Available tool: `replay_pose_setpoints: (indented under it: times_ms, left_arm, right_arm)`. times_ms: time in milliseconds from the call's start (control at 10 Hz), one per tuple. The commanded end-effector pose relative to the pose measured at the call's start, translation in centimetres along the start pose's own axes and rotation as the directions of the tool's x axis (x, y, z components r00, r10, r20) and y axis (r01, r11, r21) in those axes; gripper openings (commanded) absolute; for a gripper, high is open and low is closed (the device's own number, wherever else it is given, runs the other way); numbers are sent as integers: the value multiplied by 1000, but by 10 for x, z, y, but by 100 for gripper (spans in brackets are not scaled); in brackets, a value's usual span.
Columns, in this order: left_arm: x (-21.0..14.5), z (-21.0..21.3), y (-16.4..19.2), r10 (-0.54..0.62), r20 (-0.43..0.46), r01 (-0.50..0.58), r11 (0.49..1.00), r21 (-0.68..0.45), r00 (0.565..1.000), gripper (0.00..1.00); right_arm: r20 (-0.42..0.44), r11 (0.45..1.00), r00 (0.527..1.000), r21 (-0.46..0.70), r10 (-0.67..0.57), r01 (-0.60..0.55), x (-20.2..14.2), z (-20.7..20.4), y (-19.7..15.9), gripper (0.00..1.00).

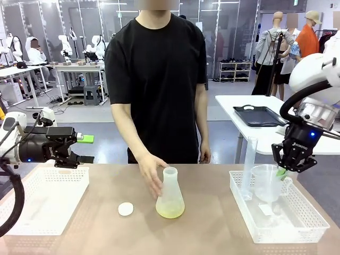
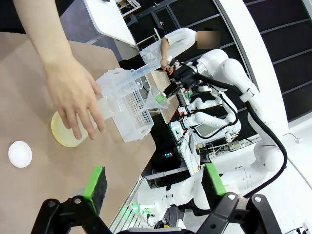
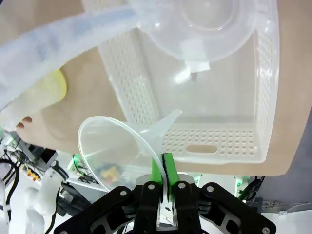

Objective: Prepare the solutions needed for the experiment.
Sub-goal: Once the solution is in the Big flask , pick up the Plastic Funnel and place it back into the right Organizing basket.

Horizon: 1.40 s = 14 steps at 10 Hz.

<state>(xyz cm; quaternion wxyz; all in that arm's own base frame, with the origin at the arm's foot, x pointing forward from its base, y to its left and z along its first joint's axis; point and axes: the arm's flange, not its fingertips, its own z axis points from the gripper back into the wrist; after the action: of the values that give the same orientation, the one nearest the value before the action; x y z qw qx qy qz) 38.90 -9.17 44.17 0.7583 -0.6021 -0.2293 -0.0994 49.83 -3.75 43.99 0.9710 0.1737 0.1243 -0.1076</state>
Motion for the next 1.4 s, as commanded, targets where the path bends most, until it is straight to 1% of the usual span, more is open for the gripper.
replay_pose_setpoints:
  times_ms: [0, 100, 200, 300, 400, 500, 600, 700, 800, 1300]
  left_arm:
    - [1, -3, -2, 17, 23, -16, 1000, -25, 1000, 100]
    - [1, -3, -2, 17, 23, -16, 1000, -25, 1000, 100]
    - [1, -3, -2, 17, 23, -16, 1000, -25, 1000, 100]
    - [1, -3, -2, 17, 23, -16, 1000, -25, 1000, 100]
    - [1, -3, -2, 17, 23, -16, 1000, -25, 1000, 100]
    - [1, -3, -2, 17, 23, -16, 1000, -25, 1000, 100]
    - [1, -3, -2, 17, 23, -16, 1000, -25, 1000, 100]
    - [1, -3, -2, 17, 23, -16, 1000, -25, 1000, 100]
    - [1, -3, -2, 17, 23, -16, 1000, -25, 1000, 100]
    - [1, -3, -2, 17, 23, -16, 1000, -25, 1000, 100]
  right_arm:
    - [3, 994, 997, -74, -83, 83, 11, -10, 2, 4]
    - [-4, 992, 996, -87, -94, 94, 14, -14, 0, 4]
    - [-5, 989, 993, -93, -118, 117, 18, -17, -2, 8]
    - [8, 990, 993, -83, -117, 118, 18, -19, -3, 21]
    - [19, 990, 994, -86, -109, 111, 18, -20, -3, 27]
    - [27, 988, 992, -86, -124, 126, 18, -21, -3, 41]
    - [44, 988, 990, -71, -136, 139, 18, -21, -2, 47]
    - [38, 987, 990, -77, -138, 141, 17, -22, -2, 61]
    - [8, 994, 995, -62, -95, 95, 18, -20, -9, 61]
    - [8, 994, 995, -62, -95, 95, 18, -20, -9, 61]
